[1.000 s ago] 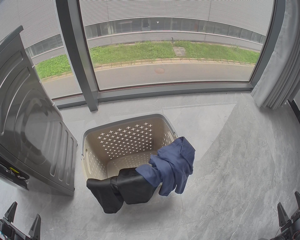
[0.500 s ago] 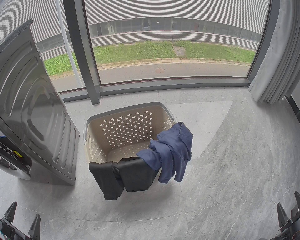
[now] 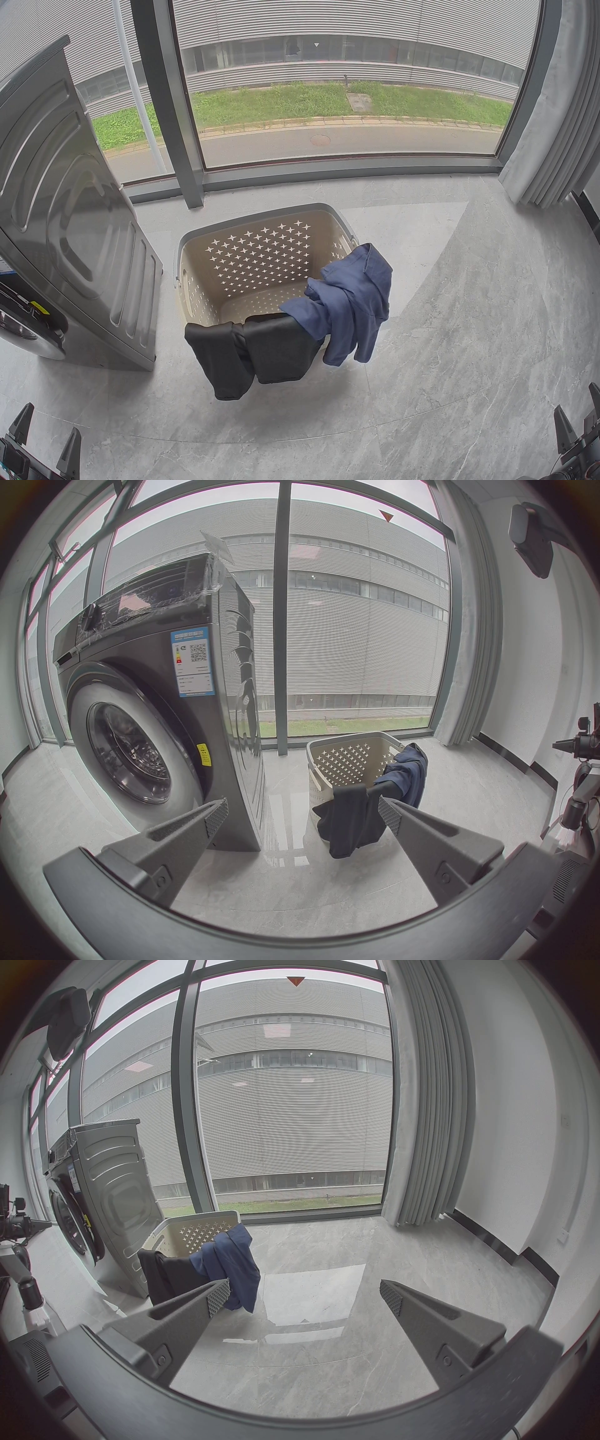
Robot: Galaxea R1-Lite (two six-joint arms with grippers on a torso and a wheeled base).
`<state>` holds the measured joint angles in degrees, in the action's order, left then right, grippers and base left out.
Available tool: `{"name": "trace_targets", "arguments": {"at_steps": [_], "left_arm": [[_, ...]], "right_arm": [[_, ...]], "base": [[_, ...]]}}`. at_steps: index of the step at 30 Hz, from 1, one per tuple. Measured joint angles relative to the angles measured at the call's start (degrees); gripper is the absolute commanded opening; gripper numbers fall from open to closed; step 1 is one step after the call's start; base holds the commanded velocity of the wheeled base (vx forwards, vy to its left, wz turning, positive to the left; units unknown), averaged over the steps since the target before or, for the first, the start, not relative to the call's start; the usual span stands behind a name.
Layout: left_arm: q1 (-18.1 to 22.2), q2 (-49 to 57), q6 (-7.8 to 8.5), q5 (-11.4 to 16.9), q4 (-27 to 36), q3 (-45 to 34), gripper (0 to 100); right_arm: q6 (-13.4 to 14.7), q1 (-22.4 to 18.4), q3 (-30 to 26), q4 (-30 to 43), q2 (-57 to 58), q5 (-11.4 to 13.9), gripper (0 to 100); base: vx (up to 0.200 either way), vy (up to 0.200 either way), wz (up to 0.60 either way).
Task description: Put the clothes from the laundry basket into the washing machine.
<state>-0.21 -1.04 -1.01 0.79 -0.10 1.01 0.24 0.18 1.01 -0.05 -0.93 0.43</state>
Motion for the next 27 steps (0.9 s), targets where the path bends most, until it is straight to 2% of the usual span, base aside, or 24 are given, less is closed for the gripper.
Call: {"name": "trace_targets", "arguments": {"at_steps": [4, 13, 27], "left_arm": [[-0.1, 0.0, -0.02, 0.0, 0.0, 0.0, 100], [0.0, 0.0, 0.06, 0.0, 0.0, 0.0, 100], [0.0, 0.0, 0.06, 0.0, 0.0, 0.0, 100]], "right_arm": [[0.0, 0.0, 0.0, 0.0, 0.0, 0.0, 100], [0.0, 0.0, 0.0, 0.0, 0.0, 0.0, 100], [0.0, 0.0, 0.0, 0.0, 0.0, 0.0, 100]], "base": [[0.0, 0.2, 0.0], [0.0, 0.0, 0.0], [-0.2, 0.0, 0.0]]}}
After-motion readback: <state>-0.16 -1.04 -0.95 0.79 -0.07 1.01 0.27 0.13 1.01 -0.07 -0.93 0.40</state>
